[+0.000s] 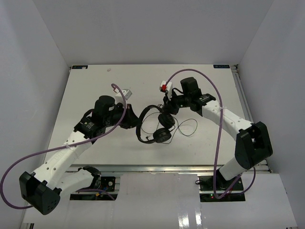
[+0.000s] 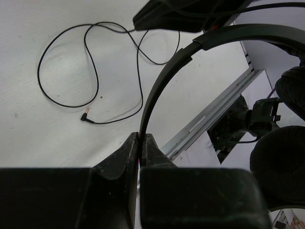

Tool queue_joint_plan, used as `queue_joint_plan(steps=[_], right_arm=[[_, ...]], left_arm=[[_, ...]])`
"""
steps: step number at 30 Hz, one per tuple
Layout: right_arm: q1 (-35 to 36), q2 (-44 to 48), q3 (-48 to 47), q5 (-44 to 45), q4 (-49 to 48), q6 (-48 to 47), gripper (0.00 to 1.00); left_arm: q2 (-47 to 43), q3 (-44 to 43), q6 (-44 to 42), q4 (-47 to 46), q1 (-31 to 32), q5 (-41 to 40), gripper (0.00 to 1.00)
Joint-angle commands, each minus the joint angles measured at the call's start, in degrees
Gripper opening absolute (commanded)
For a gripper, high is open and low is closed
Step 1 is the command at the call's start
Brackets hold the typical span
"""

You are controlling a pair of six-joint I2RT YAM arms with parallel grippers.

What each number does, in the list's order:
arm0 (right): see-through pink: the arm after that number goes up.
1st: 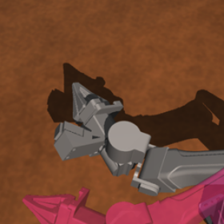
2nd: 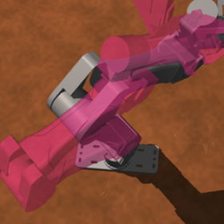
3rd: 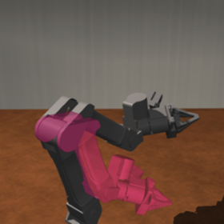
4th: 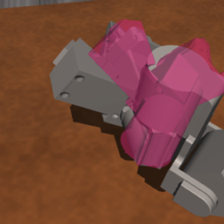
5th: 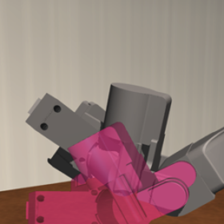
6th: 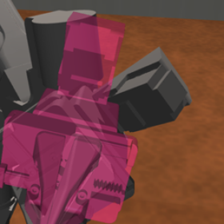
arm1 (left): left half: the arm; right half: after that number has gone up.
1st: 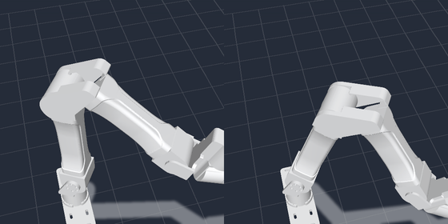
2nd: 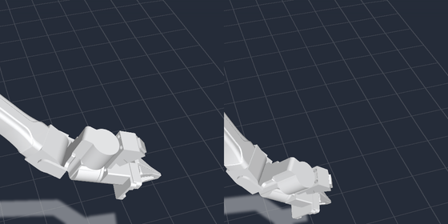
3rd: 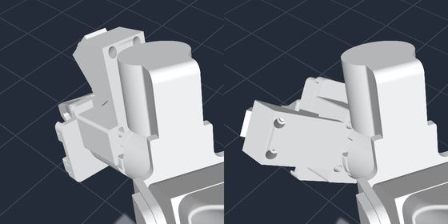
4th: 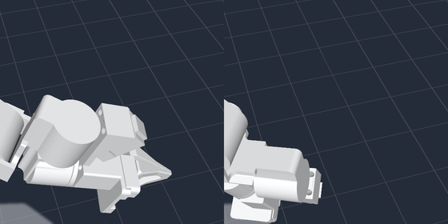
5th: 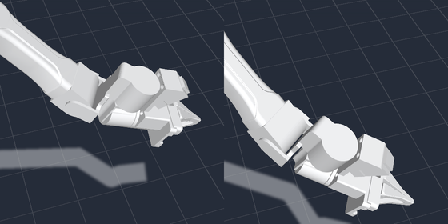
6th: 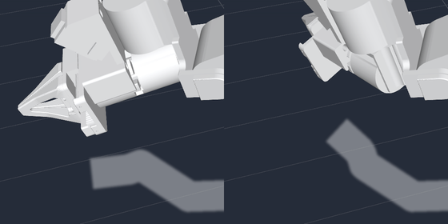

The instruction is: Wrap the headphones

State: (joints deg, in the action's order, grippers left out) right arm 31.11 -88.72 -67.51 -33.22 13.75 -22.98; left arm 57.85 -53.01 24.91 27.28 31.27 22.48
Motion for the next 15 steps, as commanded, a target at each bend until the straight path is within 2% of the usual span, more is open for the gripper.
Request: queue_joint_plan(steps=[1,7,15], right_arm=[[-1.34,1.68,1.81,-14.46,-5.54,6.53,0.13],[-1.7,-1.27,1.81,-27.49,-17.12,17.14,0.18],[-1.44,-8.47,0.58,-32.24,-30.33,25.39,0.25]], left_arm=[[-2.61,-3.96,5.78,-4.7,0.2,-4.22,0.0],[-2.08,-8.86,7.89,-3.03,0.2,-7.14,0.0],[0.52,-15.67,8.91,2.58,0.2,-11.16,0.0]])
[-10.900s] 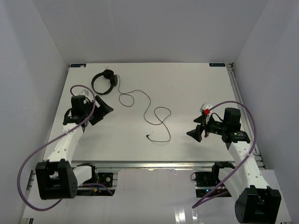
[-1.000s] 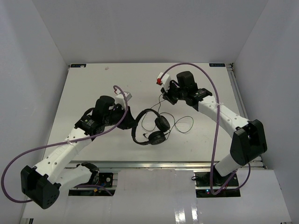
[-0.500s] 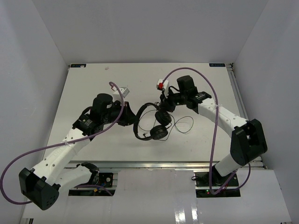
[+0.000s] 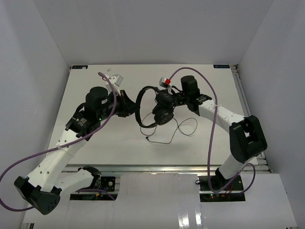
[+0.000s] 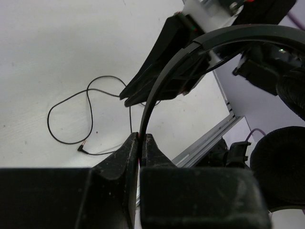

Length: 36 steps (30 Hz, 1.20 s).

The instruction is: Wrap the headphones

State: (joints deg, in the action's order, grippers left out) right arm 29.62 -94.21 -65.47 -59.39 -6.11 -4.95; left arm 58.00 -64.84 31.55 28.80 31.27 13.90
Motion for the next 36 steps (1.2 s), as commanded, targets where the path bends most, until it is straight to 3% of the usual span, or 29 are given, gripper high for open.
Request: queue_joint_plan(steps=[1,10,13,17,26,36], right_arm=[[0.22,-3.73,-1.28,-6.72,-13.06,9.28,0.27],[1.73,-7.83,-0.1,-9.11,-34.32,20.26,0.46],[1.94,-9.25,-0.12,-9.05,-40.11,23.22,0.6],[2.32,-10.63,-1.1,-7.23,-41.56,23.18,0.69],[4.13,-15.03,-3.7,-3.65,-43.61,20.85,0.72],[7.85,-21.62,-5.66,-3.55,-60.07,33.37,0.73]], left_arm=[[0.6,-4.21,2.58,1.08,0.2,-2.73,0.0],[1.79,-6.53,4.37,1.28,0.2,-3.85,0.0],[2.3,-7.86,4.57,1.71,0.2,-3.43,0.0],[2.76,-9.36,4.78,2.52,0.2,-3.42,0.0],[2.73,-12.23,6.06,3.8,0.2,-5.18,0.0],[2.82,-14.09,7.97,4.15,0.2,-6.99,0.0]])
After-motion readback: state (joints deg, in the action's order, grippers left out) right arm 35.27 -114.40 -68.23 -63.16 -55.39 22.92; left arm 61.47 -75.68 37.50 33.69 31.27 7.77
